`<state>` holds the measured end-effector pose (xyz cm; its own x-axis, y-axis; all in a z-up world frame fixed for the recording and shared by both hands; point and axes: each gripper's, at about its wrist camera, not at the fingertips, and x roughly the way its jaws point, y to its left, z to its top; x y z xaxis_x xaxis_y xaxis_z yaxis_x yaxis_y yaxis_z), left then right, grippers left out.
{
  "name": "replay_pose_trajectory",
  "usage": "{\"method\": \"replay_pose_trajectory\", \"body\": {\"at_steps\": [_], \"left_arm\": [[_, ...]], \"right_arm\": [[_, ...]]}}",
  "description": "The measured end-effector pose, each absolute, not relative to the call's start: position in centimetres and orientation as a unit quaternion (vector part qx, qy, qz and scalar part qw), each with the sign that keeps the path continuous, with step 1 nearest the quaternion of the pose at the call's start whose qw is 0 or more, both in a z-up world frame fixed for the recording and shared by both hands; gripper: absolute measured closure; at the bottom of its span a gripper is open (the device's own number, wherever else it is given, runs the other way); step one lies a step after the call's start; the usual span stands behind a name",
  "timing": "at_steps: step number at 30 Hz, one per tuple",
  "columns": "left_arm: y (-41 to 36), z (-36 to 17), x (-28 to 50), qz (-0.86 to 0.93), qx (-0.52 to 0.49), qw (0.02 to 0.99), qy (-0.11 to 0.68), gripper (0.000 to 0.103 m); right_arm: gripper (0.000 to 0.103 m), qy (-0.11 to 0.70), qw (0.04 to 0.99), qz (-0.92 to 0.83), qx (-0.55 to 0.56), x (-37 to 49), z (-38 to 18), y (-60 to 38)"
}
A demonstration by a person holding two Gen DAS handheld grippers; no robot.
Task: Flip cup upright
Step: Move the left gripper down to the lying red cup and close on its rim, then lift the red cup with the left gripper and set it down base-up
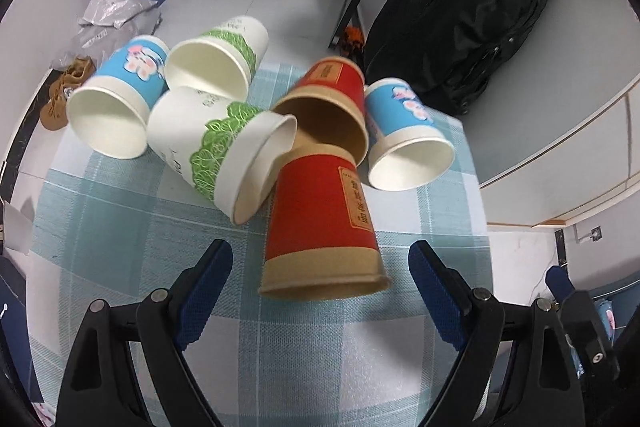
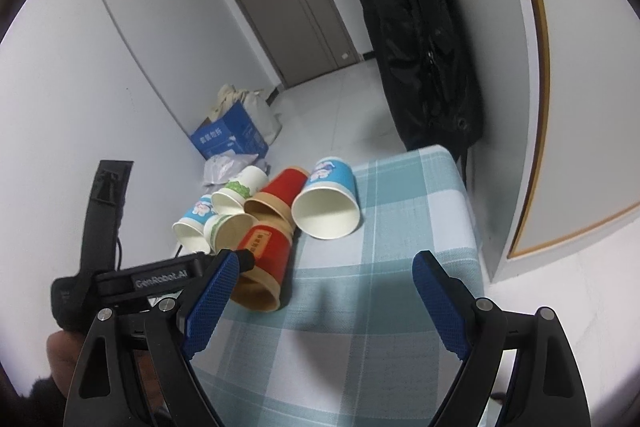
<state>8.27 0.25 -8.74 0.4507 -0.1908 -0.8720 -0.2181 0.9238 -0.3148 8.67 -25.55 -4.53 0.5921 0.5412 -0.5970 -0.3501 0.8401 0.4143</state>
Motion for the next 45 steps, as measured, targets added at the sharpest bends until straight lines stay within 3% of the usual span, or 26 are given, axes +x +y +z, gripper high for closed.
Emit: {"method": "replay_pose_trajectory", "body": {"at_steps": [3,7,29,38,42,45], "left_arm": [[0.4,-9.4,8.5,0.01,-0.203,0.823,0.531,0.018],[0.6,-9.9,8.8,0.007,-0.212,0.815,0.54,0.039],[-1.4,-8.2,6.0,-0.042,-0.211,0.82,0.531,0.044],[-0.8,-8.2,5.0,-0.062,-0.24,0.813,0.526,0.05],[-0.2,-7.5,4.4,-0.087,-0.275,0.807,0.515,0.062],[0.4,-7.1,3.9,-0.096,-0.294,0.805,0.506,0.064]], "right_arm": [[0.014,0.387,0.876,0.253,0.138,9.2,-4.9,-25.8],[0.014,0.396,0.87,0.255,0.144,9.4,-5.2,-25.9],[0.014,0.394,0.874,0.24,0.152,8.0,-5.1,-26.4],[0.014,0.39,0.881,0.218,0.153,6.4,-5.1,-26.8],[0.014,0.385,0.886,0.212,0.146,5.7,-5.0,-26.6],[0.014,0.384,0.889,0.207,0.139,5.2,-5.1,-26.4]]}}
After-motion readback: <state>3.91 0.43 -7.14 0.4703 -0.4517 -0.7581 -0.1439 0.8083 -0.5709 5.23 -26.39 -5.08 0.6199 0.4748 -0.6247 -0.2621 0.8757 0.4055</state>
